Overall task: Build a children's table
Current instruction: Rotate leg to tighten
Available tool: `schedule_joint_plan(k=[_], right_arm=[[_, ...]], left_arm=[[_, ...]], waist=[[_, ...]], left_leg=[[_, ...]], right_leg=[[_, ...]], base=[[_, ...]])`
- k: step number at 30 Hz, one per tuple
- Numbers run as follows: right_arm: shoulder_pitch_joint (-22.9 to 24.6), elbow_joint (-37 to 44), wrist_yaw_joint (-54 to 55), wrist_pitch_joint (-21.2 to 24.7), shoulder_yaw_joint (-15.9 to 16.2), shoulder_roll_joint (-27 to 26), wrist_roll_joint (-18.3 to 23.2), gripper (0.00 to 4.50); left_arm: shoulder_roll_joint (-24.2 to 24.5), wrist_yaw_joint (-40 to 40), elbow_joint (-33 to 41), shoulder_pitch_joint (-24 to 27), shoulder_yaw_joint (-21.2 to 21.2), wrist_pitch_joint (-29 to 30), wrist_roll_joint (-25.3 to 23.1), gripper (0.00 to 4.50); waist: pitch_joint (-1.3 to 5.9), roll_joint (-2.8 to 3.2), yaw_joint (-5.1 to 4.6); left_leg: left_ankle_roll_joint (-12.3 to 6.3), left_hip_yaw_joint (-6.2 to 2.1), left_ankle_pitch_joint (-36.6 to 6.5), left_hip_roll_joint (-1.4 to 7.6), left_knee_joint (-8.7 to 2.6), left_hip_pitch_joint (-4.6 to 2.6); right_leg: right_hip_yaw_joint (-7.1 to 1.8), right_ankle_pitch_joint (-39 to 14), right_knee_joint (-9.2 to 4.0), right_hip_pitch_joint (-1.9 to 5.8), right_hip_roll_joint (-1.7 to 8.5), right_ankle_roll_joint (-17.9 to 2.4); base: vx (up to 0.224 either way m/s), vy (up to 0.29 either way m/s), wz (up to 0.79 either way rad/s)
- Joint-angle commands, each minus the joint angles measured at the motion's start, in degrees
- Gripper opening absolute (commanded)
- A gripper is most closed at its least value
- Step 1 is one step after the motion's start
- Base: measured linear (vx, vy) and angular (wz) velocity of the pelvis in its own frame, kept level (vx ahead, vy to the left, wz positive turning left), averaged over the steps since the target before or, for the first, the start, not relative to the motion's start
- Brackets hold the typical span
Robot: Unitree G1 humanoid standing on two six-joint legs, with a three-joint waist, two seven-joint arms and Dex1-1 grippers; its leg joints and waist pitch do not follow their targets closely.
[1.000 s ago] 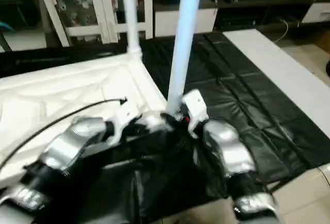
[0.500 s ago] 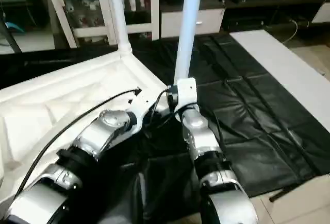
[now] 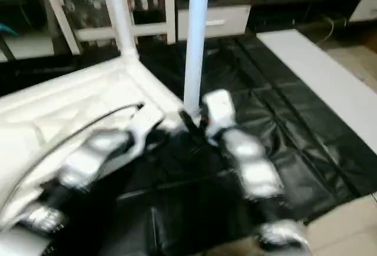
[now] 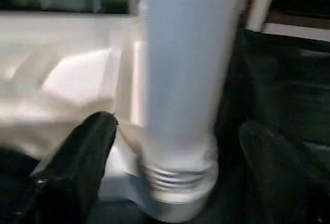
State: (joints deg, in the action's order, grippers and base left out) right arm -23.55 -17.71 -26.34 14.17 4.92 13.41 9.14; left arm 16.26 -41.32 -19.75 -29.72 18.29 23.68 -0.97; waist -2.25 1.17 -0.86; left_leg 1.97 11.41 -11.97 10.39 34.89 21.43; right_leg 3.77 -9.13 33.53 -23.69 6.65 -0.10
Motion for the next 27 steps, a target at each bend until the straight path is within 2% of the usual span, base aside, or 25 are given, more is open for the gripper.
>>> schedule_joint_plan(k=[1, 2, 3, 4, 6, 8, 10, 11, 12, 14, 18, 19, 20, 23, 27], right_arm=[[0.62, 3.32, -2.79, 2.28, 0.09, 1.36, 0.42, 4.43], [1.37, 5.22, -5.69, 3.81, 0.59, 3.60, 0.91, 4.43], [1.55, 5.60, -6.46, 4.14, 0.74, 4.11, 1.07, 4.43], [2.68, 7.86, -11.79, 5.86, 1.86, 7.39, 2.34, 4.43], [3.63, 9.88, -17.53, 7.60, 3.04, 10.51, 4.37, 4.43], [4.09, 10.87, -21.80, 9.43, 3.27, 12.38, 6.82, 4.43], [4.35, 11.11, -24.19, 9.89, 3.38, 13.15, 8.11, 4.43], [4.74, 11.23, -27.67, 10.46, 3.58, 14.13, 9.85, 4.43], [4.98, 11.13, -29.19, 10.19, 3.91, 14.66, 9.90, 4.43], [5.26, 10.87, -30.43, 9.62, 4.47, 15.23, 9.11, 4.43], [3.58, 7.68, -29.92, 8.34, 5.33, 14.23, 7.35, 4.43], [3.58, 7.68, -29.92, 8.34, 5.33, 14.23, 7.35, 4.43], [3.31, 7.32, -29.80, 8.15, 5.58, 14.21, 6.92, 4.43], [0.90, 2.48, -27.84, 5.25, 6.39, 12.52, 4.40, 4.43], [0.56, 1.31, -27.88, 4.48, 6.85, 11.99, 3.88, 4.43]], left_arm=[[1.42, -3.95, 1.82, 1.19, 1.34, -0.36, 0.60, 0.00], [2.91, -6.44, 3.30, 2.05, 2.03, -0.71, 0.98, 0.00], [3.20, -6.98, 3.58, 2.24, 2.15, -0.69, 1.10, 0.00], [4.87, -10.04, 5.33, 3.30, 2.91, -0.73, 1.61, 0.00], [6.24, -12.76, 7.60, 4.07, 3.66, 0.02, 2.32, 0.00], [7.08, -14.97, 9.54, 4.46, 4.46, 0.68, 3.15, 0.00], [7.43, -15.66, 10.20, 4.65, 4.95, 0.83, 3.27, 0.00], [7.69, -16.07, 10.59, 4.78, 5.64, 0.47, 3.03, 0.00], [7.67, -16.24, 10.87, 4.93, 5.83, 0.59, 3.04, 0.00], [7.56, -16.41, 11.39, 5.23, 5.88, 0.82, 3.09, 0.00], [7.09, -16.16, 12.12, 5.43, 5.97, 1.69, 2.89, 0.00], [7.09, -16.16, 12.12, 5.43, 5.97, 1.69, 2.89, 0.00], [7.12, -16.14, 12.30, 5.44, 6.00, 1.88, 2.86, 0.00], [7.18, -16.70, 12.99, 5.50, 6.64, 2.21, 3.22, 0.00], [7.33, -16.73, 13.59, 6.10, 6.74, 2.35, 3.24, 0.00]], waist=[[3.59, -1.04, 0.25], [3.42, -0.99, 0.34], [3.45, -0.90, 0.41], [3.31, -0.56, 0.37], [3.28, -0.67, 0.48], [3.28, -1.03, 0.58], [3.28, -0.87, 0.83], [3.25, -1.06, 0.92], [3.26, -0.94, 1.23], [3.25, -1.21, 1.55], [3.25, -1.17, 1.65], [3.28, -0.96, 1.62], [3.38, -1.09, 1.70], [3.50, -1.19, 1.69], [3.55, -1.14, 2.13]], left_leg=[[-6.99, -0.72, -6.27, 2.19, -4.01, -0.39], [-5.87, -0.89, -8.15, 2.27, -4.24, -0.33], [-5.19, -0.94, -8.49, 2.41, -4.29, -0.40], [-3.57, -0.96, -10.84, 2.46, -4.45, -0.74], [-3.30, -0.96, -10.99, 2.64, -4.54, -0.76], [-3.49, -0.91, -10.67, 2.64, -4.52, -0.66], [-3.61, -0.88, -10.46, 2.62, -4.47, -0.78], [-3.62, -0.83, -10.47, 2.65, -4.45, -0.79], [-3.60, -0.84, -10.32, 2.71, -4.46, -0.89], [-3.29, -0.76, -9.59, 2.74, -4.44, -0.89], [-2.71, -0.77, -9.01, 2.59, -4.46, -0.84], [-2.35, -0.80, -9.36, 2.54, -4.48, -0.86], [-2.24, -0.81, -9.18, 2.56, -4.43, -0.95], [-2.47, -0.79, -7.67, 2.47, -4.29, -0.78], [-3.21, -0.73, -6.44, 2.54, -4.15, -0.88]], right_leg=[[-1.80, -9.01, -2.81, 2.97, 1.29, -14.18], [-1.84, -11.92, -2.98, 3.13, 1.39, -13.37], [-1.89, -12.65, -2.99, 3.10, 1.49, -13.02], [-1.87, -14.03, -3.32, 2.89, 1.25, -12.46], [-2.01, -13.41, -3.20, 2.90, 1.31, -12.48], [-2.07, -12.20, -3.01, 2.94, 1.34, -13.00], [-2.10, -12.51, -3.07, 2.85, 1.40, -13.12], [-2.12, -12.67, -3.10, 2.77, 1.39, -13.08], [-2.13, -12.68, -3.06, 2.77, 1.43, -13.13], [-2.17, -12.36, -2.96, 2.68, 1.42, -13.27], [-2.18, -12.53, -2.97, 2.68, 1.42, -13.04], [-2.12, -12.61, -3.05, 2.69, 1.38, -13.12], [-2.14, -12.04, -2.92, 2.75, 1.37, -13.17], [-2.09, -10.38, -2.61, 2.77, 1.42, -13.81], [-2.14, -8.73, -2.43, 2.89, 1.40, -14.17]], base=[[0.000, 0.000, 0.00], [0.000, 0.000, 0.00], [0.000, 0.000, 0.00], [0.000, 0.000, 0.00], [0.000, 0.000, 0.00], [0.000, 0.000, 0.00], [0.000, 0.000, 0.00], [0.000, 0.000, 0.00], [0.000, 0.000, 0.00], [0.000, 0.000, 0.00], [0.000, 0.000, 0.00], [0.000, 0.000, 0.00], [0.000, 0.000, 0.00], [0.000, 0.000, 0.00], [0.000, 0.000, 0.00]])
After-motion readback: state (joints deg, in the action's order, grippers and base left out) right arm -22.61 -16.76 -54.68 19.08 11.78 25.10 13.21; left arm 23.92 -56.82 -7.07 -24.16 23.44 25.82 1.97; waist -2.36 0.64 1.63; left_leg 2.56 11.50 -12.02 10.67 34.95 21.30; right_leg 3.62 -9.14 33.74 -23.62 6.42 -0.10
